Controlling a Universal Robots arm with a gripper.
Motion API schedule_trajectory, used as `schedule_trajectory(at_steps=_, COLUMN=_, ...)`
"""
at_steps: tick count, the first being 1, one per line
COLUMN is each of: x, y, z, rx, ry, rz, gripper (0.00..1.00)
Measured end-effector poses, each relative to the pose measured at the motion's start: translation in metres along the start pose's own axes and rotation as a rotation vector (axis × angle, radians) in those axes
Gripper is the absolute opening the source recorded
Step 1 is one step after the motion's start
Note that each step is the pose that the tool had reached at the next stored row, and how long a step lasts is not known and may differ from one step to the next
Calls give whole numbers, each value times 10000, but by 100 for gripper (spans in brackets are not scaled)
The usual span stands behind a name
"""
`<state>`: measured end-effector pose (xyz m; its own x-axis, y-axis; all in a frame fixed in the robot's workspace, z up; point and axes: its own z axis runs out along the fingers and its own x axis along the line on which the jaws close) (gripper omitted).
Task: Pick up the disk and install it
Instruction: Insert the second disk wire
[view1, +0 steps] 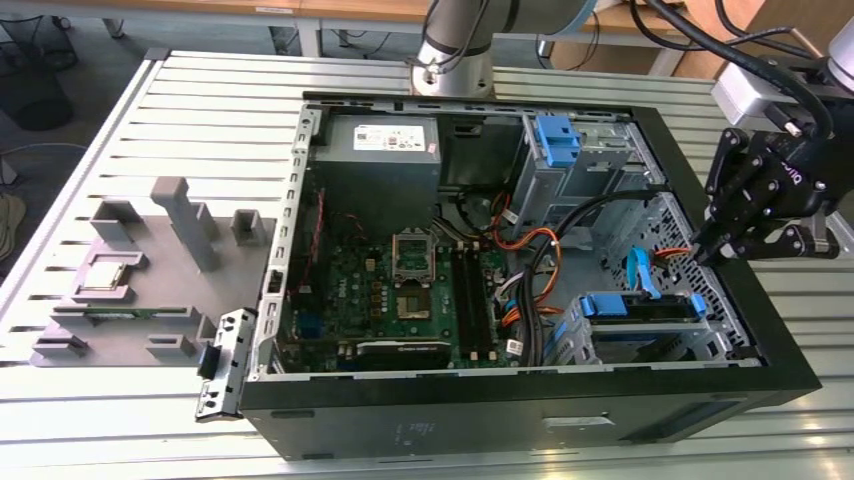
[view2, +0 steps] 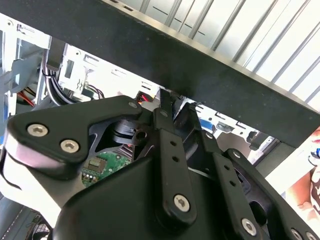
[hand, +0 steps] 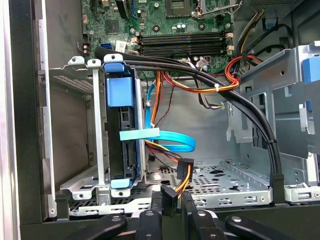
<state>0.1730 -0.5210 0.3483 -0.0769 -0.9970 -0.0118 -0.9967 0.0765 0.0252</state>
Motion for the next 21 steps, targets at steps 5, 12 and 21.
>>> schedule_trajectory(at_steps=5, x=1, y=1, z=0, rx=-1, ry=4, rz=1, gripper=22)
schedule_trajectory(at_steps=12, x=0, y=1, z=1, rx=0, ry=0, rz=0, gripper=19)
schedule_trajectory(at_steps=21, x=2, y=39, z=-83, rx=44, ry=-3, rz=1, gripper=19)
